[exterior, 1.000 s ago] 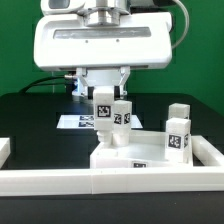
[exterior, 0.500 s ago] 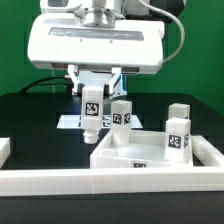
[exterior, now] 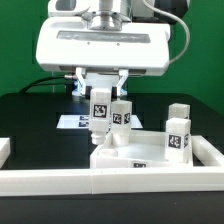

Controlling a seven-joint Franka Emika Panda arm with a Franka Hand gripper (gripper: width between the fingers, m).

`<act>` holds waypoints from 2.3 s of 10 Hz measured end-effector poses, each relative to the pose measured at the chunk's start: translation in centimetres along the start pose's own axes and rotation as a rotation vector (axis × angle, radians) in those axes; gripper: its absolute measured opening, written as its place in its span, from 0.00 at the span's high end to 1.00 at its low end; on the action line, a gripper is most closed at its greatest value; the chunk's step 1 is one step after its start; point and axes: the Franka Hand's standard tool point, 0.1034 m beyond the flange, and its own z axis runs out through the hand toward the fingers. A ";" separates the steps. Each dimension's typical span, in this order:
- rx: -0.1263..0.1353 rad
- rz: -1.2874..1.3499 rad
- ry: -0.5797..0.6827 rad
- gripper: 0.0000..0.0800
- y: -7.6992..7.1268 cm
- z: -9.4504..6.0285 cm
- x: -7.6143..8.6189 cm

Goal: Assemble square table

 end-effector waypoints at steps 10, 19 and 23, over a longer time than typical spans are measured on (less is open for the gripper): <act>0.020 -0.014 -0.023 0.64 -1.9 0.2 -1.7; 0.015 -0.017 -0.046 0.64 -1.7 1.2 -2.8; 0.008 -0.020 -0.056 0.64 -1.6 1.9 -3.6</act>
Offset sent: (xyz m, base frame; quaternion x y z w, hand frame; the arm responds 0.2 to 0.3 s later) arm 0.0000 0.0000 0.0000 0.0000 0.0000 0.0000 1.0000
